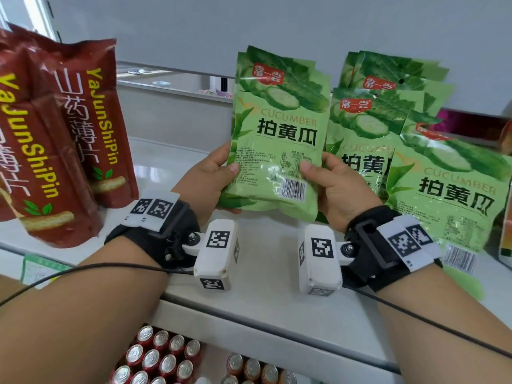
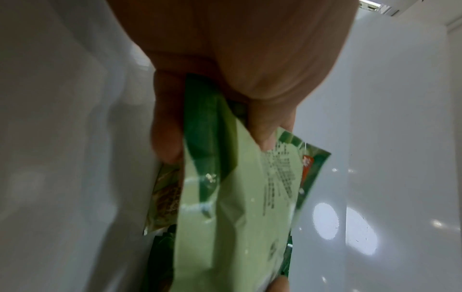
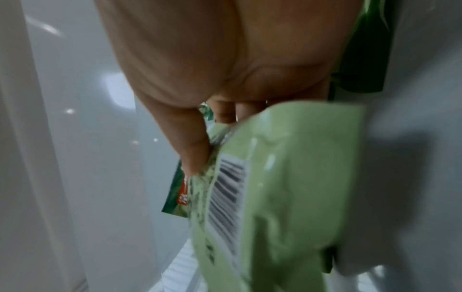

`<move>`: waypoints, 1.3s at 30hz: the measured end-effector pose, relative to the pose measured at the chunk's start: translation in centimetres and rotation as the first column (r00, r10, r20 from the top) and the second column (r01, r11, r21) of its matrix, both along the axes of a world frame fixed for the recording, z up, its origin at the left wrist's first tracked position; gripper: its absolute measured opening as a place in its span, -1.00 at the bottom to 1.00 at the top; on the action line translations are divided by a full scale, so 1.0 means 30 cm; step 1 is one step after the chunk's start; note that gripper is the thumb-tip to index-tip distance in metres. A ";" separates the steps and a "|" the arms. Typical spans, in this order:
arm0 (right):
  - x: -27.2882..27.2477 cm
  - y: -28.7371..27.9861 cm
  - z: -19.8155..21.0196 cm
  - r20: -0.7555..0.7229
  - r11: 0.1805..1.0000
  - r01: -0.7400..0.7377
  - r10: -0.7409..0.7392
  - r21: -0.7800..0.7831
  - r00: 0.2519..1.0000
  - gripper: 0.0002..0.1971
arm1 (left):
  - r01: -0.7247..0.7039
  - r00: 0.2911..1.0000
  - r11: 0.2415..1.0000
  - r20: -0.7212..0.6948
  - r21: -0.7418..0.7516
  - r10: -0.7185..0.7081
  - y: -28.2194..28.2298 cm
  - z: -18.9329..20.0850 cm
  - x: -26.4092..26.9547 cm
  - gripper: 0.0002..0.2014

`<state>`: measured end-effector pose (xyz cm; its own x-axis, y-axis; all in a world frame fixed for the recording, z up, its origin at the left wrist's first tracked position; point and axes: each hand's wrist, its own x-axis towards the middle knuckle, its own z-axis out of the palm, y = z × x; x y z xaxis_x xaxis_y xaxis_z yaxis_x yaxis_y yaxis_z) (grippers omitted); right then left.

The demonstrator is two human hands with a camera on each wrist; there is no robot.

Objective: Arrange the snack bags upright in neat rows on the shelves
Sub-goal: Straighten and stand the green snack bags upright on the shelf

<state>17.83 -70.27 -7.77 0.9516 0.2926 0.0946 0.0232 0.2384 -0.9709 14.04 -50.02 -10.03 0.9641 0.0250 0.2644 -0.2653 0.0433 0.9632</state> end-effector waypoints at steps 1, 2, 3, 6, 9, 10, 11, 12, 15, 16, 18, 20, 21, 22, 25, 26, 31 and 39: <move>-0.001 -0.002 0.004 -0.004 1.000 0.011 -0.011 0.028 1.000 -0.77 | 0.016 1.000 1.000 -0.021 -0.001 -0.016 -0.002 0.001 0.000 -0.52; 0.002 -0.003 0.005 -0.005 0.999 0.023 -0.023 0.049 1.000 -0.78 | 0.032 0.999 0.999 -0.037 -0.017 -0.033 -0.004 0.001 0.001 -0.49; 0.004 -0.006 0.007 -0.004 0.998 0.031 -0.031 0.061 1.000 -0.78 | 0.044 0.998 0.998 -0.047 -0.038 -0.046 -0.007 0.000 0.004 -0.49; 0.004 -0.012 0.012 0.007 0.998 0.025 -0.025 0.053 1.000 -0.73 | 0.038 0.998 0.999 -0.046 -0.035 -0.039 -0.026 0.024 -0.008 -0.51; -0.001 -0.008 0.010 0.014 1.000 -0.012 0.012 0.006 1.000 -0.76 | -0.003 0.999 0.996 -0.034 -0.086 0.000 -0.041 0.052 -0.006 -0.54; -0.009 -0.001 0.013 0.010 1.000 -0.015 0.015 0.001 1.000 -0.78 | -0.026 0.999 0.993 -0.031 -0.112 0.023 -0.043 0.062 -0.001 -0.66; -0.014 0.006 0.015 -0.010 1.000 -0.005 0.005 0.015 1.000 -0.71 | -0.054 0.998 0.990 -0.032 -0.128 0.050 -0.046 0.071 0.002 -0.75; -0.017 0.007 0.017 -0.034 0.999 0.009 -0.007 0.045 0.999 -0.57 | -0.082 0.996 0.988 -0.034 -0.128 0.078 -0.046 0.078 0.004 -0.79; -0.017 -0.001 0.027 -0.014 0.992 0.034 -0.033 0.119 0.999 -0.78 | -0.095 0.995 0.993 -0.037 -0.069 0.092 -0.053 0.096 0.000 -0.85; -0.018 -0.005 0.029 0.001 0.992 0.032 -0.033 0.118 0.999 -0.90 | -0.085 0.996 0.995 -0.045 -0.056 0.083 -0.055 0.102 -0.004 -0.86; -0.014 -0.010 0.027 0.029 0.991 0.061 -0.065 0.119 0.997 -0.87 | -0.072 0.996 0.996 -0.051 -0.061 0.069 -0.063 0.121 -0.009 -0.86; -0.020 -0.012 0.030 0.045 0.992 0.068 -0.073 0.108 0.996 -0.83 | -0.074 0.997 0.990 -0.033 -0.117 0.071 -0.071 0.145 -0.009 -0.81; -0.024 -0.011 0.032 0.036 0.991 0.067 -0.072 0.115 0.997 -0.83 | -0.086 0.996 0.986 -0.016 -0.145 0.085 -0.073 0.159 -0.007 -0.79; -0.024 -0.011 0.034 0.029 0.990 0.060 -0.064 0.129 0.997 -0.89 | -0.109 0.994 0.982 0.002 -0.155 0.110 -0.074 0.174 -0.004 -0.78; -0.036 -0.005 0.045 0.004 0.985 0.101 -0.102 0.137 0.995 -0.52 | -0.190 0.981 0.971 0.019 -0.143 0.194 -0.072 0.209 0.000 -0.71; -0.033 -0.002 0.044 0.008 0.984 0.112 -0.114 0.137 0.993 -0.44 | -0.201 0.979 0.966 0.009 -0.161 0.205 -0.071 0.218 0.001 -0.68; -0.025 -0.009 0.041 0.074 0.967 0.239 -0.245 0.084 0.967 -0.86 | -0.277 0.959 0.934 -0.008 -0.225 0.282 -0.074 0.238 -0.013 -0.67; -0.091 0.009 0.065 0.261 0.998 0.061 -0.067 0.031 0.963 -0.89 | -0.243 0.967 0.934 0.014 -0.260 0.255 -0.078 0.285 -0.060 -0.68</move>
<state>15.10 -70.00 -5.82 0.9093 0.2265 0.3491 0.2921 0.2501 -0.9231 12.24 -52.36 -1.49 0.9052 0.3349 0.2618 -0.3431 0.2122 0.9150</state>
